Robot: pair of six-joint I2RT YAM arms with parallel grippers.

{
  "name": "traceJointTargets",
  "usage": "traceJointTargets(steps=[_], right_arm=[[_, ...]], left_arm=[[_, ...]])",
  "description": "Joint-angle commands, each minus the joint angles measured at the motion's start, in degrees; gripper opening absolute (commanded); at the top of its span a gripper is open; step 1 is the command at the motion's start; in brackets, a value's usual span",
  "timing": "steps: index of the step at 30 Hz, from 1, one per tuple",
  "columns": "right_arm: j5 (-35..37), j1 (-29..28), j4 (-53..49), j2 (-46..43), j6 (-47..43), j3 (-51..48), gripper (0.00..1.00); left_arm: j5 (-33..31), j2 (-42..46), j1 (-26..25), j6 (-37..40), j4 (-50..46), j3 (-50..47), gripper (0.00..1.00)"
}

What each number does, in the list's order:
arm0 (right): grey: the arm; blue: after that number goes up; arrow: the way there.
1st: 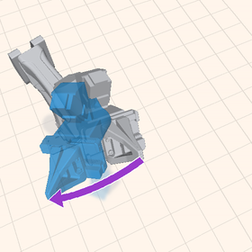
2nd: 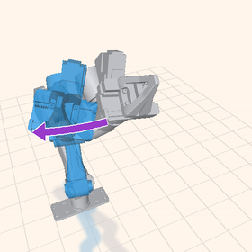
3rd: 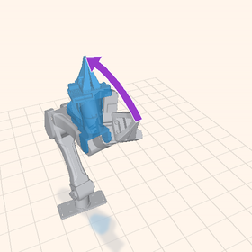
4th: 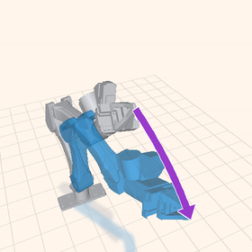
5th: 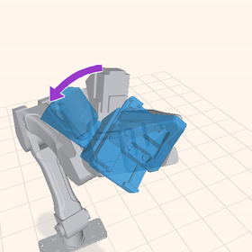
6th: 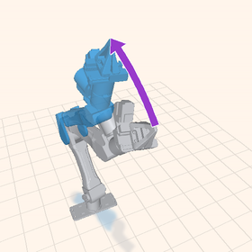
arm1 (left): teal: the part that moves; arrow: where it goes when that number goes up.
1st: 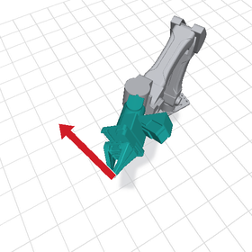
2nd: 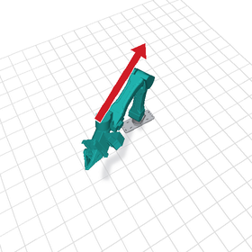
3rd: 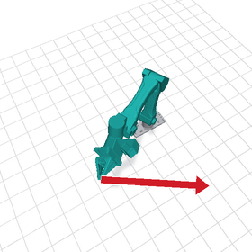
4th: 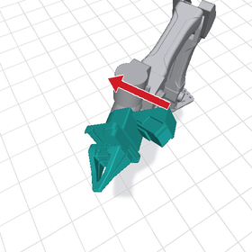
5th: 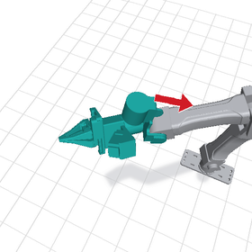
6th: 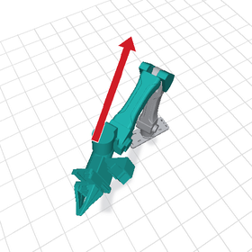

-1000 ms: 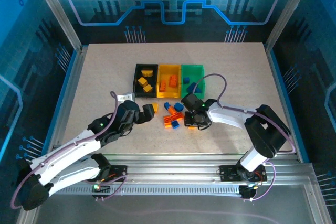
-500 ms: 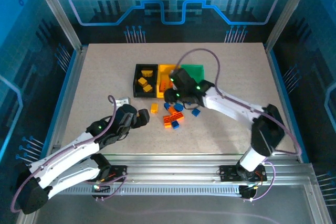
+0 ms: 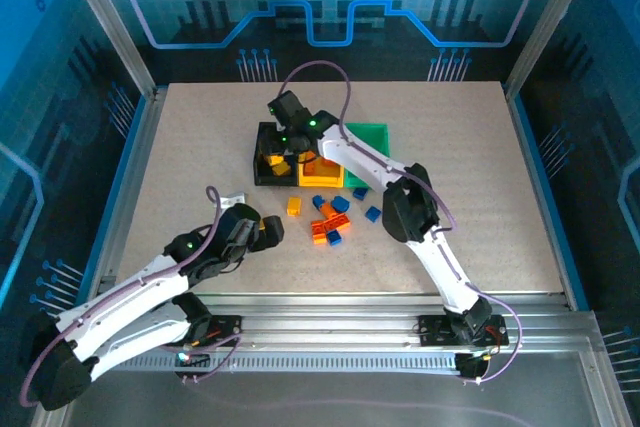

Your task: Sort the legos into containers by color

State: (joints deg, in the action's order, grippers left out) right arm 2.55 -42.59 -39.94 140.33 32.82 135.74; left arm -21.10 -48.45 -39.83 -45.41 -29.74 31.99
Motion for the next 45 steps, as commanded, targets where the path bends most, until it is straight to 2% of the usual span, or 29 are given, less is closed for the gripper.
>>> traceJointTargets(steps=[1, 4, 6, 11, 17, 22, 29, 33, 37, 40, 45], right_arm=[[-3.0, 1.1, -4.5, 1.8, -0.4, 7.0, 0.67], [-2.8, 1.1, -3.8, -1.1, -0.8, 5.6, 0.72], [-2.1, 1.1, -2.5, -5.3, -1.0, 0.9, 0.72], [-0.8, 1.5, 8.5, -23.2, -0.4, -23.9, 0.72], [-0.7, 2.3, 15.8, -40.4, 0.9, -48.0, 0.72], [-0.1, 2.4, 18.4, -51.5, 1.2, -60.9, 0.72], [1.3, 2.5, 19.2, -61.7, 2.4, -71.0, 0.73], [1.5, 2.9, 19.7, -64.3, 3.2, -74.6, 0.73], [1.4, 3.0, 20.3, -65.2, 3.7, -76.4, 0.73], [1.7, 3.1, 20.4, -65.4, 3.7, -77.0, 0.73], [2.0, 3.5, 19.9, -65.8, 4.0, -77.4, 0.73]], left_arm=[[1.7, -0.5, 0.5, -0.8, 0.1, -0.7, 0.99], [1.7, -1.6, 0.5, -0.4, 1.1, -0.6, 0.99], [2.2, -2.9, 0.5, -0.2, 2.5, -0.4, 0.98], [5.3, -11.3, 2.6, 1.3, 7.6, 1.5, 0.80], [5.8, -26.3, 5.7, 3.3, 12.2, 4.5, 0.79], [4.1, -34.2, 6.6, 4.2, 16.7, 5.7, 0.72], [0.9, -39.3, 7.1, 6.3, 17.2, 7.9, 0.53], [0.4, -39.7, 7.1, 7.2, 16.8, 8.1, 0.50], [-1.0, -40.0, 7.2, 7.5, 15.8, 8.8, 0.74], [-2.1, -40.1, 7.3, 8.0, 17.0, 8.5, 0.76], [-1.3, -42.8, 7.8, 8.6, 17.8, 9.6, 0.52]])
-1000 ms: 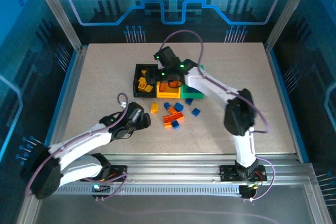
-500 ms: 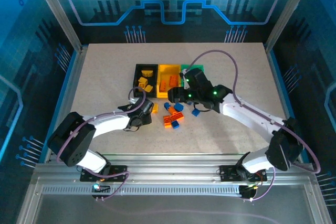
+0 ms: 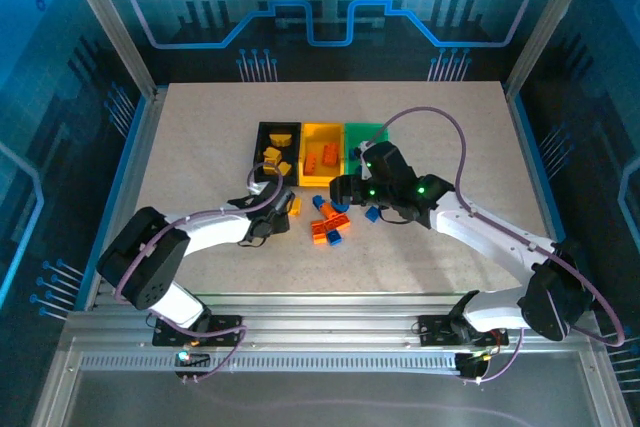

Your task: Sort the legos into containers by color

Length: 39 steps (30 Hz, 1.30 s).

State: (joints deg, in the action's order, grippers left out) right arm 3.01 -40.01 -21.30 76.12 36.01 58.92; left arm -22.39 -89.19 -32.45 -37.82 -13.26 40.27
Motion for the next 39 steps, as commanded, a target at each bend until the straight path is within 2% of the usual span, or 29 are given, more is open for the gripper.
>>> traceJointTargets(steps=[1, 8, 12, 15, 18, 26, 29, 33, 39], right_arm=[[1.6, 1.0, 1.3, -1.8, 0.8, -0.8, 0.73], [1.7, 2.2, 1.5, -3.3, 1.4, -1.9, 0.73], [2.0, 2.8, 1.6, -4.6, 2.0, -2.9, 0.73], [2.2, 3.5, 1.4, -5.7, 2.4, -4.1, 0.73], [2.1, 4.3, 1.0, -6.4, 2.9, -5.1, 0.74], [0.7, 5.2, -2.4, -8.7, 4.0, -7.7, 0.74], [0.0, 5.2, -4.8, -9.1, 4.4, -8.2, 0.74], [1.5, 5.5, -8.0, -8.3, 4.6, -11.3, 0.78], [3.6, 8.4, -8.1, -1.8, 4.0, -11.4, 0.79]], left_arm=[[0.2, -2.1, 0.5, 1.1, 1.3, 1.3, 0.48], [1.3, 4.4, 0.4, 0.6, -1.5, 0.0, 0.30], [2.2, 11.0, 0.6, 0.0, -4.3, 2.8, 0.26], [1.7, 11.7, 2.5, 0.6, -5.4, 8.3, 0.27], [2.0, 7.2, 5.3, 1.6, -5.3, 15.3, 0.27], [0.0, -12.9, 10.6, 3.9, -10.1, 36.6, 0.28], [0.3, -18.6, 11.6, 3.6, -13.1, 43.0, 0.33], [2.8, -21.5, 11.7, 3.5, -15.4, 47.9, 0.55], [6.7, -12.1, 8.7, 3.7, -11.4, 43.6, 0.92]])
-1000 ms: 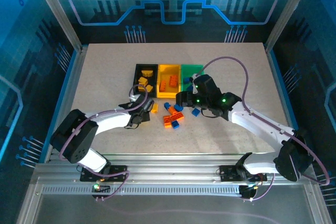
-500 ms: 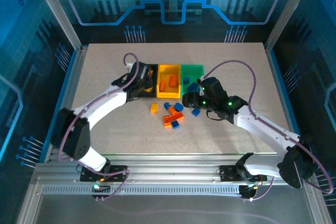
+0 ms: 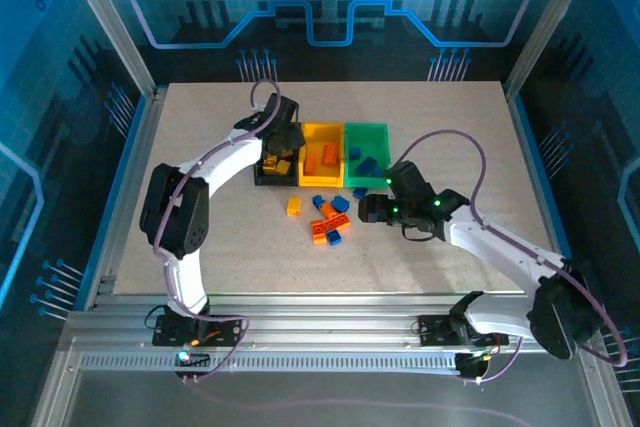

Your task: Sort the legos into containers by color

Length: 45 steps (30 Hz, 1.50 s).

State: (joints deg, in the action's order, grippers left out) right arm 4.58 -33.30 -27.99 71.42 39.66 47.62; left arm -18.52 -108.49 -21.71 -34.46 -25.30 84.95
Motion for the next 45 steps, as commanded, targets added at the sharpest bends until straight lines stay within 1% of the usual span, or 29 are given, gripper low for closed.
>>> traceJointTargets(steps=[1, 4, 6, 7, 10, 13, 17, 21, 26, 28, 31, 34, 37, 40, 45], right_arm=[[1.7, 2.4, -0.8, 4.8, 0.1, 0.3, 0.79], [1.4, 3.6, 0.8, 10.6, -0.3, 2.0, 0.79], [1.3, 3.9, 1.9, 14.0, 0.0, 2.4, 0.79], [1.2, 3.9, 2.5, 15.7, 0.3, 4.3, 0.79], [2.2, 4.1, 3.5, 19.7, 1.4, 6.1, 0.78], [2.8, 4.2, 4.2, 22.7, 1.9, 7.6, 0.78], [4.2, 4.2, 1.6, 26.3, 2.5, 10.1, 0.73], [5.8, 3.7, -0.5, 28.5, 2.6, 10.3, 0.63], [6.5, 3.5, -1.3, 29.1, 2.5, 9.9, 0.47], [6.3, 3.5, -0.9, 27.4, 2.1, 9.4, 0.40], [6.2, 3.1, -1.0, 22.6, 0.4, 9.2, 0.35], [6.4, 2.8, -1.2, 16.6, -1.6, 10.6, 0.35], [7.8, 3.0, -2.2, 15.5, -3.5, 15.7, 0.36], [8.8, 4.2, -4.2, 20.5, -4.3, 23.0, 0.38], [10.1, 6.5, -7.0, 32.5, -4.1, 35.3, 0.41]], left_arm=[[3.3, 9.7, -3.2, 0.3, 1.4, -2.5, 0.98], [4.1, 16.9, -7.2, 0.7, 3.9, -7.7, 0.99], [3.4, 21.9, -10.4, 0.8, 5.2, -12.2, 0.99], [3.3, 24.4, -12.0, 0.6, 6.1, -14.9, 0.99], [1.6, 30.9, -16.7, -1.1, 6.8, -22.3, 0.99], [0.1, 37.3, -19.8, -4.1, 8.1, -31.4, 0.99], [-0.7, 44.3, -21.2, -9.1, 8.3, -40.9, 0.99], [-2.9, 49.0, -21.2, -11.9, 6.6, -46.4, 0.99], [-4.9, 49.6, -21.2, -13.0, 5.4, -48.9, 0.99], [-5.2, 49.3, -21.1, -13.3, 5.2, -49.2, 0.99], [-5.6, 49.1, -21.1, -13.0, 5.5, -49.9, 0.99], [-5.0, 49.0, -21.1, -12.6, 6.4, -50.8, 0.99], [-4.0, 48.6, -21.1, -12.4, 6.6, -51.2, 0.99], [-3.3, 48.5, -21.1, -12.5, 6.3, -51.1, 0.99], [-2.2, 49.3, -21.1, -12.9, 5.2, -51.4, 0.99]])
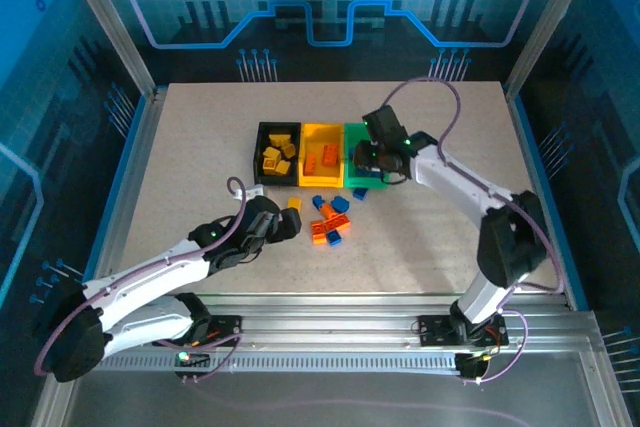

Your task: Sort the legos into containers by color

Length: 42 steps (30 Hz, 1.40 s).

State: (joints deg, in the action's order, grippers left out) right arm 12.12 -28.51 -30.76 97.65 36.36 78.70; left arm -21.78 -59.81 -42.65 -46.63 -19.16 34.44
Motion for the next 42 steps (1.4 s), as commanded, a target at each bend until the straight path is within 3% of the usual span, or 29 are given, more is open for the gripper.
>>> traceJointTargets(steps=[1, 5, 7, 9, 12, 17, 25, 34, 42], right_arm=[[3.1, 2.0, -4.7, 8.1, -0.8, 6.2, 0.41], [2.6, 3.1, -6.4, 14.4, -1.3, 14.5, 0.47], [2.0, 3.2, -6.8, 15.7, -2.0, 17.4, 0.59], [1.2, 3.0, -7.1, 15.1, -2.5, 18.5, 0.69], [1.0, 1.6, -5.2, 10.4, -3.4, 14.8, 0.74], [0.0, -1.6, -0.5, -1.9, -2.0, 0.0, 0.75], [-2.2, -4.5, 5.1, -15.9, 2.6, -21.0, 0.75], [-2.5, -5.8, 4.7, -21.9, 2.6, -27.2, 0.74], [-2.7, -5.8, 4.9, -24.1, 2.7, -28.0, 0.74]], left_arm=[[1.4, 0.8, -0.2, -0.9, -1.2, -1.1, 0.99], [2.1, 1.8, -0.2, -1.2, -2.0, -1.6, 0.99], [2.1, 2.3, -0.2, -1.2, -2.5, -1.6, 0.99], [1.8, 3.1, -0.1, -1.2, -3.0, -1.7, 0.99], [2.0, 4.2, -0.2, -1.1, -2.4, -2.4, 0.99], [6.3, 2.6, -0.3, 1.9, 3.7, -4.1, 0.98], [14.6, -16.5, -1.9, 4.6, 12.5, 1.9, 0.86], [15.0, -29.5, -3.8, 5.4, 14.5, 8.3, 0.65], [8.0, -28.4, -3.9, 3.8, 5.7, 6.6, 0.54]])
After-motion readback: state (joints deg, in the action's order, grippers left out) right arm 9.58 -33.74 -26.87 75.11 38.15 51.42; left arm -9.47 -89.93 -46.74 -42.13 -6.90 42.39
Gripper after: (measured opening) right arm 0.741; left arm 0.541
